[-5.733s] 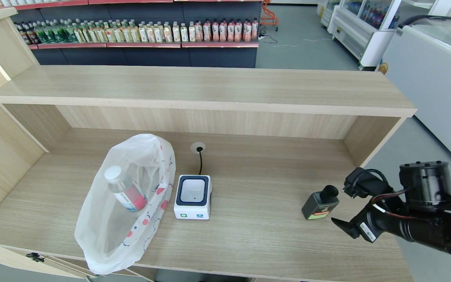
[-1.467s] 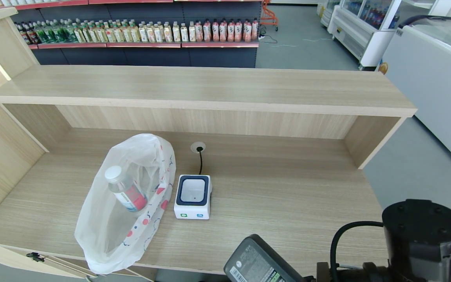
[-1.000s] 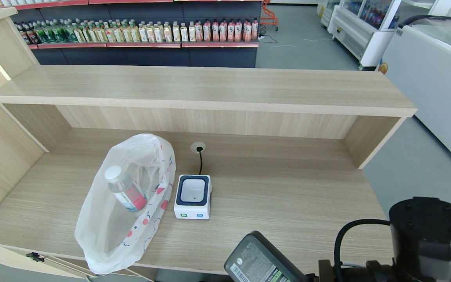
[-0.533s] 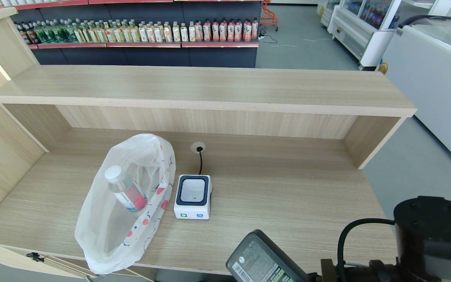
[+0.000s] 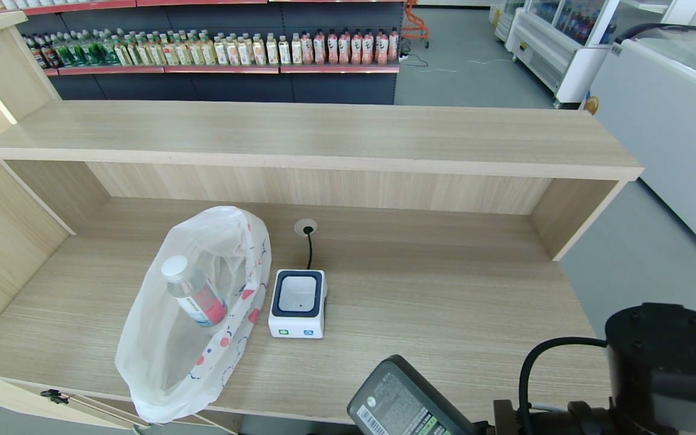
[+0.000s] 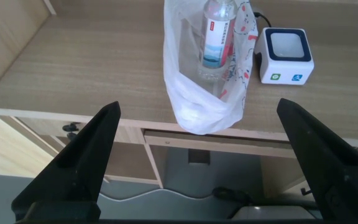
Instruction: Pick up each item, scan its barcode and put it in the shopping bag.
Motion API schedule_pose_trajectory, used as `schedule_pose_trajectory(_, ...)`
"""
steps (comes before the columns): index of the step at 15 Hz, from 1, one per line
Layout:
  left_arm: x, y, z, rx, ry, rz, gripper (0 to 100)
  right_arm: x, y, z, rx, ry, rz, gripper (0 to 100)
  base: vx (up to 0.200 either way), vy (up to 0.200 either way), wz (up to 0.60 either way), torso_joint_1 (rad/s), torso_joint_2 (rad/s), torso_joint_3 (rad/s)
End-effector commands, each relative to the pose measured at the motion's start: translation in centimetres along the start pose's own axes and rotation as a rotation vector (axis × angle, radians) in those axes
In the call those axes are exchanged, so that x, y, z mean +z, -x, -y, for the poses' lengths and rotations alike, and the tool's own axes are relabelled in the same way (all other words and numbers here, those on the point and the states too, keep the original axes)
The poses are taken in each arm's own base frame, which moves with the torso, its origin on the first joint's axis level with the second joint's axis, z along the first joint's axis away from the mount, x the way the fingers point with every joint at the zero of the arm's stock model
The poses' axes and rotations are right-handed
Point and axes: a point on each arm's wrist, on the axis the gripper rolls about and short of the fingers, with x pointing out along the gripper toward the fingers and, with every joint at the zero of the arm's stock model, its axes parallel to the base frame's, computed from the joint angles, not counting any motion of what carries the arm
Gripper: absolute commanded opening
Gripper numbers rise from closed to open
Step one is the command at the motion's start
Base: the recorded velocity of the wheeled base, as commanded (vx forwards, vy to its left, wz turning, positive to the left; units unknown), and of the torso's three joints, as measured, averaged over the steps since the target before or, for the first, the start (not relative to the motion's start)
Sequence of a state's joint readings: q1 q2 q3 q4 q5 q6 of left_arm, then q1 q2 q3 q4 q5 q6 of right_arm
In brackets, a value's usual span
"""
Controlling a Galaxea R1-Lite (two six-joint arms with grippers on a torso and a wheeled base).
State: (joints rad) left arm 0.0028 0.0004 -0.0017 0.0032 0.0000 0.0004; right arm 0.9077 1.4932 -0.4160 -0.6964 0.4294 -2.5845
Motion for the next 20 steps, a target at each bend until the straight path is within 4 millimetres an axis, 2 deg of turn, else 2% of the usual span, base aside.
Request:
schedule_pose_trajectory(1,0.0,0.0,0.0,0.000,0.000,0.000,100,0.0,-0.1,0.0,0.001,-0.001,0.002,0,0.000,0.000,0.00,0.000,0.00,0.000)
schedule_pose_trajectory(15,0.0,0.0,0.0,0.000,0.000,0.000,100,-0.1,0.1,-0.2,0.009,-0.016,-0.003,0,0.000,0.000,0.00,0.000,0.00,0.000)
schedule_pose_trajectory(16,0.0,0.0,0.0,-0.001,0.000,0.000,100,-0.6,0.7,0.3,-0.025,-0.058,-0.027,0,0.000,0.000,0.00,0.000,0.00,0.000)
schedule_pose_trajectory(17,0.0,0.0,0.0,0.000,0.000,0.000,100,-1.4,1.7,1.0,-0.055,-0.183,-0.076,0,0.000,0.000,0.00,0.000,0.00,0.000)
schedule_pose_trajectory(19,0.0,0.0,0.0,0.000,0.000,0.000,100,-2.8,4.9,0.8,-0.018,-0.577,-0.289,0,0.000,0.000,0.00,0.000,0.00,0.000)
schedule_pose_trajectory(20,0.0,0.0,0.0,-0.001,0.000,0.000,100,-3.0,5.5,0.9,-0.017,-0.650,-0.346,0,0.000,0.000,0.00,0.000,0.00,0.000)
